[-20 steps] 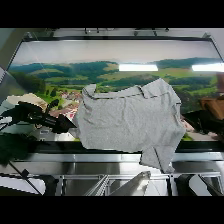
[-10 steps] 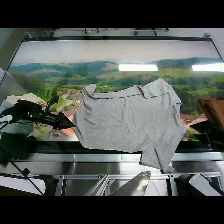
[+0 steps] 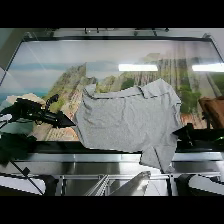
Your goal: Fold the shirts.
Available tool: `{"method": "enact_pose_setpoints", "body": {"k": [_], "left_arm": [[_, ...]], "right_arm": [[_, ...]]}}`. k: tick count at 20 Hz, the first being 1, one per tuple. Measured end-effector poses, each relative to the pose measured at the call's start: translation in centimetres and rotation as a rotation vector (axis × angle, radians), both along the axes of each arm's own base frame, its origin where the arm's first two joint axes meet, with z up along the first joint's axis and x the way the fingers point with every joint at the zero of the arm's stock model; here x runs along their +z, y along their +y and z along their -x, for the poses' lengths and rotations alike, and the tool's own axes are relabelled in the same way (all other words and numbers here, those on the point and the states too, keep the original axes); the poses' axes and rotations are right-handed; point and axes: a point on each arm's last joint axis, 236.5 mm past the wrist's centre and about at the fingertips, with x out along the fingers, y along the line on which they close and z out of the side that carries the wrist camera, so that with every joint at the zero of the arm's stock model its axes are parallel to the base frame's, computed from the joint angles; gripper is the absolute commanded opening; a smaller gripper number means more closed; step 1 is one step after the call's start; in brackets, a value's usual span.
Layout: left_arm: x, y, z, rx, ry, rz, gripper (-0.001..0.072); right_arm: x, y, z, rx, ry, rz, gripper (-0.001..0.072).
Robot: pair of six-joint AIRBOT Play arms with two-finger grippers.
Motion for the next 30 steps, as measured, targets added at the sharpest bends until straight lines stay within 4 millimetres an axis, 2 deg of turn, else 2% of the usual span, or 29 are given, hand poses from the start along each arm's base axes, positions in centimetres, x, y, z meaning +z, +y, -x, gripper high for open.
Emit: {"method": "enact_pose_setpoints", "body": {"k": [2, 3, 4, 6, 8, 10, 12, 13, 14, 15, 17, 18, 20, 22, 24, 26, 27, 29, 30], "left_arm": [[0.6, -0.2, -0.1, 0.001, 0.002, 0.025, 0.0020], [1.5, -0.5, -0.4, 0.006, -0.005, 0.057, 0.0020], [2.9, -0.8, -0.8, 0.010, -0.020, 0.103, 0.0020], [7.4, -1.4, -1.9, 0.011, -0.093, 0.202, 0.0020], [13.5, -1.8, -3.0, -0.007, -0.246, 0.279, 0.0021], [21.2, -2.2, -3.6, -0.033, -0.484, 0.324, 0.0022], [29.4, -2.7, -2.5, -0.079, -0.759, 0.326, 0.0021], [33.5, -2.9, -1.3, -0.108, -0.905, 0.307, 0.0022], [37.2, -3.1, 0.4, -0.137, -1.046, 0.271, 0.0022], [40.1, -3.3, 2.0, -0.160, -1.156, 0.236, 0.0022], [45.0, -3.3, 5.4, -0.175, -1.368, 0.112, 0.0022], [46.7, -3.3, 6.7, -0.171, -1.450, 0.041, 0.0022], [48.7, -3.1, 8.2, -0.148, -1.554, -0.080, 0.0022], [49.3, -2.4, 7.9, -0.125, -1.578, -0.133, 0.0022], [49.1, -1.1, 6.2, -0.096, -1.536, -0.105, 0.0022], [47.8, 0.4, 3.0, -0.073, -1.435, -0.016, 0.0022], [46.5, 1.0, 1.0, -0.067, -1.367, 0.031, 0.0021], [42.5, 1.6, -3.3, -0.074, -1.202, 0.122, 0.0020], [40.1, 1.6, -5.4, -0.083, -1.116, 0.162, 0.0019]], "right_arm": [[0.6, 1.2, -0.2, 0.063, -0.015, -0.025, 0.0011], [2.0, 1.9, -0.9, 0.083, -0.051, -0.062, 0.0011], [4.4, 2.8, -2.3, 0.085, -0.115, -0.125, 0.0011], [10.6, 3.5, -5.1, 0.102, -0.298, -0.205, 0.0011], [19.9, 3.6, -7.8, 0.115, -0.578, -0.246, 0.0011], [29.6, 3.2, -8.6, 0.125, -0.880, -0.209, 0.0011], [39.4, 3.6, -6.8, 0.149, -1.182, -0.121, 0.0011], [43.4, 4.1, -5.4, 0.161, -1.309, -0.054, 0.0011], [46.4, 4.8, -4.1, 0.169, -1.408, 0.016, 0.0012], [49.0, 5.7, -2.7, 0.182, -1.492, 0.074, 0.0012], [52.7, 7.8, -0.4, 0.213, -1.624, 0.162, 0.0012], [54.1, 8.6, 0.5, 0.222, -1.672, 0.181, 0.0012], [56.2, 9.3, 1.6, 0.221, -1.744, 0.179, 0.0012], [57.1, 8.6, 1.0, 0.186, -1.760, 0.183, 0.0012], [56.5, 6.3, -1.3, 0.120, -1.715, 0.219, 0.0012], [54.3, 3.8, -4.4, 0.056, -1.629, 0.211, 0.0012], [52.4, 2.8, -6.2, 0.034, -1.569, 0.184, 0.0012], [47.7, 1.9, -10.1, 0.002, -1.448, 0.124, 0.0012], [44.3, 1.7, -12.6, -0.017, -1.371, 0.099, 0.0012]]}}
